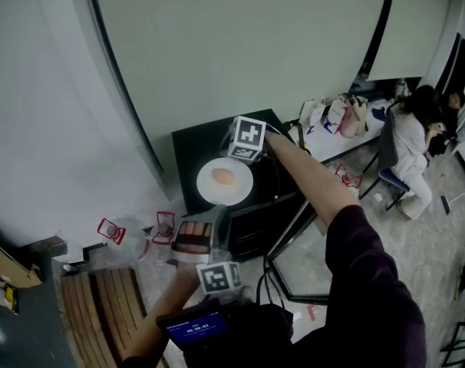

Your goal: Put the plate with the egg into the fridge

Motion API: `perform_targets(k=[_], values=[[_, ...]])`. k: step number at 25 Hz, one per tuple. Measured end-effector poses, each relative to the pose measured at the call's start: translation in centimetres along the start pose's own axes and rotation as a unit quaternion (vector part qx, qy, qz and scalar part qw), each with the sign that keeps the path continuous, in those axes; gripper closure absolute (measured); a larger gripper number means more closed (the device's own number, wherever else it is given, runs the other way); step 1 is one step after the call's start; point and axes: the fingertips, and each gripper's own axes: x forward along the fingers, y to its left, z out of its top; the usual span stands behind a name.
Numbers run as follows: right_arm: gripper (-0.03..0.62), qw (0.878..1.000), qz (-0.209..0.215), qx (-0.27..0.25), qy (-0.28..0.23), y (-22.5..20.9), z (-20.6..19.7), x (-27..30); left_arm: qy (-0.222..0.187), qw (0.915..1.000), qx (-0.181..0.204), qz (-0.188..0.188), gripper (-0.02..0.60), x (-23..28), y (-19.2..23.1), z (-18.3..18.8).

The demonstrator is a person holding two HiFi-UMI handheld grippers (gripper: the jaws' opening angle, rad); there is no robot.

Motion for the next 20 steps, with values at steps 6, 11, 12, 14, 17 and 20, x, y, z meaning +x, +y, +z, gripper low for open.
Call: perform_targets(k=[6,11,12,14,17,20], values=[[0.587,1.0,0.022,-0.017,-0.001,3.3,-0.2,-0.7,0.006,0.9996,0.025,-0.008,0.48,-0.2,-1.3,0.0],[0.586,0.999,0.037,-0.027,-0.005,5.5,0.3,-0.9,0.019,0.998,0.061,0.006,0.481,-0.9,-1.0,-0.8],[0.587,0.999,0.039,-0.029,-0.005,6.0,0.4,-1.0,0.02,0.9976,0.065,0.009,0.482,-1.1,-1.0,-0.9],[0.587,0.999,0.038,-0.031,-0.006,6.5,0.5,-1.1,0.022,0.9967,0.076,0.018,0.482,-1.3,-0.8,-1.0],[0.586,0.999,0.033,-0.025,-0.011,6.6,0.6,-1.1,0.022,0.9948,0.095,0.027,0.527,-1.4,-1.1,-1.2],[0.587,0.999,0.03,-0.017,-0.015,6.7,0.6,-1.2,0.023,0.993,0.112,0.03,0.549,-1.5,-1.5,-1.2]])
